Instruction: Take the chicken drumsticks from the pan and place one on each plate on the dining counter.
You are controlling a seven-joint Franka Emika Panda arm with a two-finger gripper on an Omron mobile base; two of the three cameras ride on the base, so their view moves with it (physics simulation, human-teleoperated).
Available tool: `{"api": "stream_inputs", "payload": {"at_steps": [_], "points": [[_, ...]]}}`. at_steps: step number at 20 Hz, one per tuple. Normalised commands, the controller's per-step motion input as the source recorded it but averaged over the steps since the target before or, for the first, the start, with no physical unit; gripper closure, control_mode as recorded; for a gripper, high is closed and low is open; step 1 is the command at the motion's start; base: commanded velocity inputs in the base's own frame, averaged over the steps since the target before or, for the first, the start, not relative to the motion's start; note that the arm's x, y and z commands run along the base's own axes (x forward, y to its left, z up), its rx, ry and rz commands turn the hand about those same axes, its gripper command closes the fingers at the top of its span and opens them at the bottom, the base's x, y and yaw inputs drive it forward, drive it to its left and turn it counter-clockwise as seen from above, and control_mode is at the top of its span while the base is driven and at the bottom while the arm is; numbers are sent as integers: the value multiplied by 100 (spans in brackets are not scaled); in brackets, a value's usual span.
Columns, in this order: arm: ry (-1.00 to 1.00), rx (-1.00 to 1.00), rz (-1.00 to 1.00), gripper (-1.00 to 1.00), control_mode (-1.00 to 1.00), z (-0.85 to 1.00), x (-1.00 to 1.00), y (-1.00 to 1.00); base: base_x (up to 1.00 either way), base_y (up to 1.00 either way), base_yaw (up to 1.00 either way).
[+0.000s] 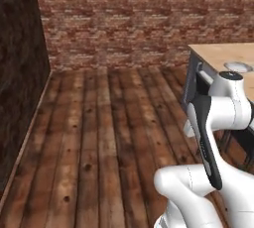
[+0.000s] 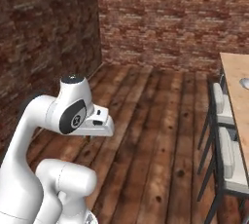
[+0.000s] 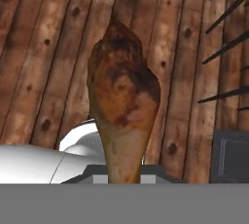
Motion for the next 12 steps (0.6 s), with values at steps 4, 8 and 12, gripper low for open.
{"api": "stream_inputs", "payload": {"at_steps": [4, 8, 12], "points": [[0, 0, 0, 100, 100, 0, 0, 0, 100, 0, -6], [0, 0, 0, 100, 100, 0, 0, 0, 100, 0, -11], [0, 0, 0, 100, 100, 0, 0, 0, 85, 13, -47]]}}
